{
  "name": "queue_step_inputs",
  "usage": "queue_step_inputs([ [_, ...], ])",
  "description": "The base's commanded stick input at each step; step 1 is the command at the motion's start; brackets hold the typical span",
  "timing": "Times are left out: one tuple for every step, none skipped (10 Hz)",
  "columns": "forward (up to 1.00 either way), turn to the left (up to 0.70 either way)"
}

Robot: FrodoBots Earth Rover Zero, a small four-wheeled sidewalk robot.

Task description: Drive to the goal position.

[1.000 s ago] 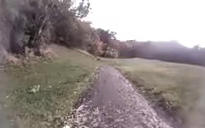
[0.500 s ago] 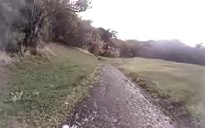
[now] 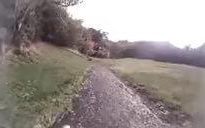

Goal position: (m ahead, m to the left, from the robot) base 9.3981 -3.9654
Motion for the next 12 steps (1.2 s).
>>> queue_step_inputs([
  [1.00, 0.00],
  [1.00, 0.00],
  [1.00, 0.00],
  [1.00, 0.00],
  [1.00, 0.00],
  [1.00, 0.00],
  [1.00, 0.00],
  [1.00, 0.00],
  [1.00, 0.00],
  [1.00, 0.00],
  [1.00, 0.00],
  [1.00, 0.00],
])
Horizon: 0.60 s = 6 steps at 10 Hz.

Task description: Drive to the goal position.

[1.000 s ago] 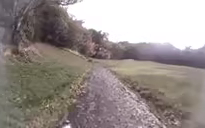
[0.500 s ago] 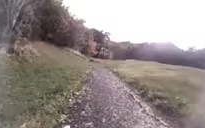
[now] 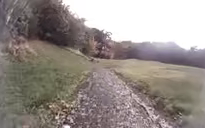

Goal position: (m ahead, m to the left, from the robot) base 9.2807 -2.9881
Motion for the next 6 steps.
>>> queue_step_inputs([
  [1.00, 0.00],
  [1.00, 0.00],
  [1.00, 0.00],
  [1.00, 0.00],
  [1.00, 0.00],
  [1.00, 0.00],
])
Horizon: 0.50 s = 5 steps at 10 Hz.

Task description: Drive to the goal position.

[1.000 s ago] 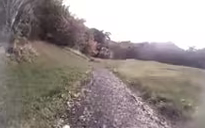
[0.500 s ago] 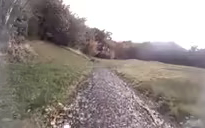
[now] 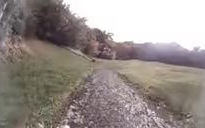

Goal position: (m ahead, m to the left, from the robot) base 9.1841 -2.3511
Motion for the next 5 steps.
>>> queue_step_inputs([
  [1.00, 0.00],
  [1.00, 0.00],
  [1.00, 0.00],
  [1.00, 0.00],
  [1.00, 0.00],
])
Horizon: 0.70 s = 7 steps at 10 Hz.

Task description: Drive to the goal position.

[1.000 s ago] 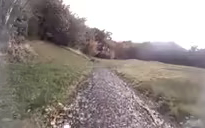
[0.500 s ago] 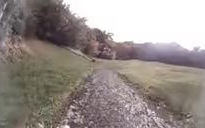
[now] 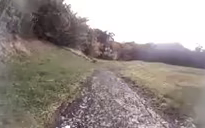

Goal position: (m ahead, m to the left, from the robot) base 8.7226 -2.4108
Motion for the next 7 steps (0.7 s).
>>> queue_step_inputs([
  [1.00, 0.00],
  [1.00, -0.02],
  [1.00, -0.08],
  [1.00, -0.29],
  [1.00, -0.26],
  [1.00, 0.00],
  [1.00, 0.00],
])
